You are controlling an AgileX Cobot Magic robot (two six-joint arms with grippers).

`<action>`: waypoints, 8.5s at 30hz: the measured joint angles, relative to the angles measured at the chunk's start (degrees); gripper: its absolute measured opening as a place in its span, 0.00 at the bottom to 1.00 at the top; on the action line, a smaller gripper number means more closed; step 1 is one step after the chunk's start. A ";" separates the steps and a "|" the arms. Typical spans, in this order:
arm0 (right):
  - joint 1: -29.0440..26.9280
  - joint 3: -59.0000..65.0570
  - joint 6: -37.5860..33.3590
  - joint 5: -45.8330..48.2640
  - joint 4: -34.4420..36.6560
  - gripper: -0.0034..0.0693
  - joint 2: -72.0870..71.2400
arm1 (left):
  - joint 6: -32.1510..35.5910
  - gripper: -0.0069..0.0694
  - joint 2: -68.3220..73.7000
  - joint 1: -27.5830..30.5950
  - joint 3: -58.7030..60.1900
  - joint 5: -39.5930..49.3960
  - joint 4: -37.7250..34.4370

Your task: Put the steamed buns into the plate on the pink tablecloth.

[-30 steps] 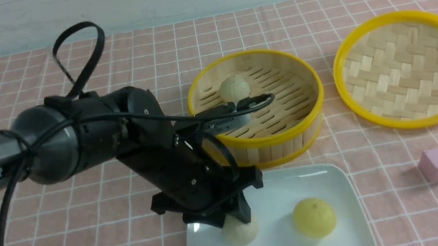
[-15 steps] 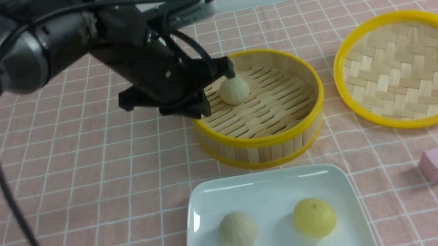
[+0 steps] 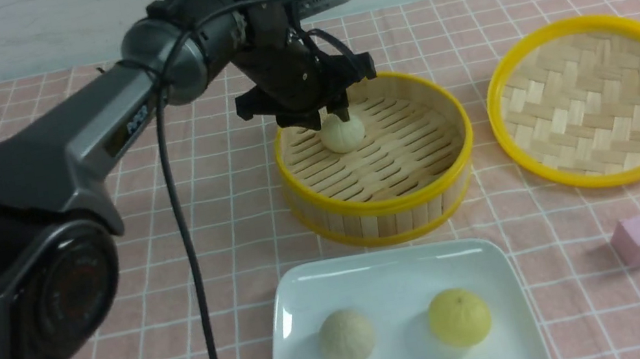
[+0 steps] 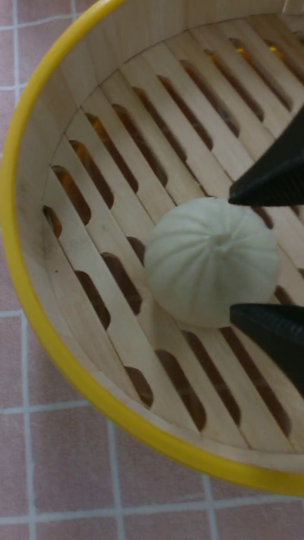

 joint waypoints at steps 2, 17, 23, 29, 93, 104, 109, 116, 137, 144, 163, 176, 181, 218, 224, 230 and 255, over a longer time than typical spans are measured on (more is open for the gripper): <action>0.00 0.00 0.00 -0.04 0.00 0.15 0.00 | 0.33 0.60 0.84 0.00 0.00 -1.19 0.18; 0.00 0.00 0.00 -0.21 -0.01 0.18 0.00 | 2.12 0.13 -5.67 -0.06 -0.22 8.82 -0.40; 0.00 0.00 0.00 -0.65 0.05 0.18 0.00 | 4.88 0.13 -21.94 -0.06 -0.28 17.05 2.20; 0.00 0.00 0.05 -0.90 0.00 0.19 0.00 | 5.89 0.13 -37.92 -0.51 5.77 24.35 3.27; 0.00 0.00 0.05 0.22 1.52 0.26 0.00 | 0.59 0.13 -48.97 -24.55 76.72 -26.09 -8.77; 0.00 0.00 0.05 0.28 1.52 0.27 0.00 | 0.59 0.13 -46.48 -24.55 68.12 -28.95 -8.95; 0.00 0.00 0.05 0.51 1.52 0.28 0.00 | 0.59 0.13 -40.87 -24.55 68.20 -28.84 -8.67; 0.00 -0.05 -0.01 2.85 2.14 0.28 0.00 | 0.59 0.17 -35.39 -24.55 68.24 -29.89 -8.39; 0.00 -1.37 -1.88 12.37 14.23 0.03 -23.73 | 0.59 0.67 -47.38 -24.55 68.18 -27.17 -1.48; 0.00 11.38 -1.47 -11.84 13.92 0.03 -25.70 | 0.59 0.36 -54.26 -24.55 68.18 -24.10 -0.91; 0.00 19.07 -1.31 -28.03 11.42 0.05 -25.70 | 0.73 0.09 -56.35 -24.55 68.18 -19.23 -0.45; -0.58 20.89 -1.31 -27.84 11.18 0.06 -27.86 | 0.73 0.10 -56.35 -24.55 68.18 -17.19 -0.45; -11.23 28.05 -1.31 -27.30 11.18 0.06 -31.69 | 0.78 0.10 -56.55 -24.55 68.18 -16.81 0.06; -39.89 35.95 -1.26 -26.34 11.17 0.10 -34.81 | -26.75 0.11 -108.52 -24.55 82.45 -13.82 27.93; -39.89 35.95 -1.26 -26.34 11.22 0.11 -34.81 | -32.30 0.11 -108.52 -24.55 84.29 -14.74 28.94; -39.89 35.95 -1.26 -26.40 11.22 0.13 -34.81 | -32.48 0.12 -108.52 -24.55 84.36 -10.45 29.09; -39.89 36.00 -1.26 -26.40 11.22 0.14 -34.81 | 5.58 0.15 -120.60 20.29 109.35 -23.74 7.04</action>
